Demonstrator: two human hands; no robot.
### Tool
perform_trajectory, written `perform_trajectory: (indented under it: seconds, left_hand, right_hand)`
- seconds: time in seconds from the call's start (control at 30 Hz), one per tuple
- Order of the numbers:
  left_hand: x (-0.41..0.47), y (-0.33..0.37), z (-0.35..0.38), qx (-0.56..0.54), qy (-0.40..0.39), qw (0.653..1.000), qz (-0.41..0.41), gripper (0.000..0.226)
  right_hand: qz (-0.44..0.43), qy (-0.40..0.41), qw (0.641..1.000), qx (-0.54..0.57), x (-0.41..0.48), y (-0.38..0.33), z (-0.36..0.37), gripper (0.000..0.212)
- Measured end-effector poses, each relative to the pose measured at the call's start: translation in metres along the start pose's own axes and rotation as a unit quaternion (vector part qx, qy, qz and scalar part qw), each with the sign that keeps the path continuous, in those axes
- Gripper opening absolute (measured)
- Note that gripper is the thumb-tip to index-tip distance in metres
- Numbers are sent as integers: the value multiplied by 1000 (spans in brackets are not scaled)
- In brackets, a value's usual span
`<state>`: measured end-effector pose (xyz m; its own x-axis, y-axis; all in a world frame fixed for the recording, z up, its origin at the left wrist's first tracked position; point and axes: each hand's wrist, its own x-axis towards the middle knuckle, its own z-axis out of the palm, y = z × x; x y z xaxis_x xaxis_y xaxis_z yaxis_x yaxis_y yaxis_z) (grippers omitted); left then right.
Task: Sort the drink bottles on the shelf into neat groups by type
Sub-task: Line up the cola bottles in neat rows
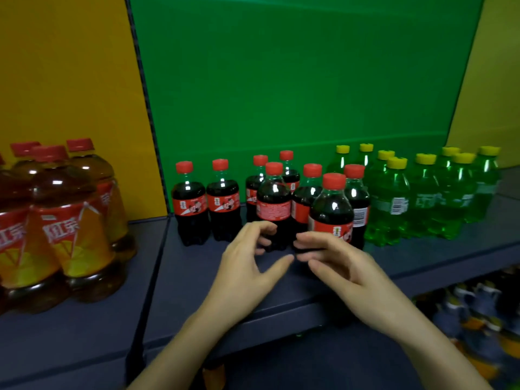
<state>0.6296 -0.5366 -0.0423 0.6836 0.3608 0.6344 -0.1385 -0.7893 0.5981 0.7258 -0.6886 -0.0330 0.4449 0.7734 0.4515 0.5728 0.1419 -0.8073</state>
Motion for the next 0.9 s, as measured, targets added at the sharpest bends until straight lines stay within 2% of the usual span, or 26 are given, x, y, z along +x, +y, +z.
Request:
perform_trajectory:
  seconds: [0.07,0.17,0.23,0.27,0.37,0.43,0.5,0.67,0.8,0.9]
  left_hand:
    - [2,9,21,-17,-15,1000,-20,50]
    - [6,21,47,-24,-8,998,-62,73]
    - [9,25,61,-29,10,996,-85,83]
    - [10,27,67,-29,23,995,-93,85]
    - [14,31,84,-12,57,992,-111,82]
    - [15,29,91,-5,76,990,-122,73]
    - [16,27,95,-8,95,987,-129,68]
    - [8,29,89,-47,124,982,-136,58]
    - [-4,29,69,-59,142,978,-144,59]
    - [-13,26,45,-65,151,975,-148,62]
  right_hand:
    - [-8,26,1000,-10,-9,1,-25,28]
    - [-24,129,991,-10,-7,16,-62,21]
    - [-17,193,981,-13,1,31,-81,22]
    - [-9,198,980,-11,7,39,-86,25]
    - [32,134,990,-26,22,58,-87,43]
    - [38,94,993,-54,30,65,-82,62]
    - [36,66,995,-70,38,67,-78,70]
    - [65,8,997,-44,48,80,-81,66]
    - [46,48,997,-49,35,78,-82,55]
    - [24,74,996,-47,19,64,-80,56]
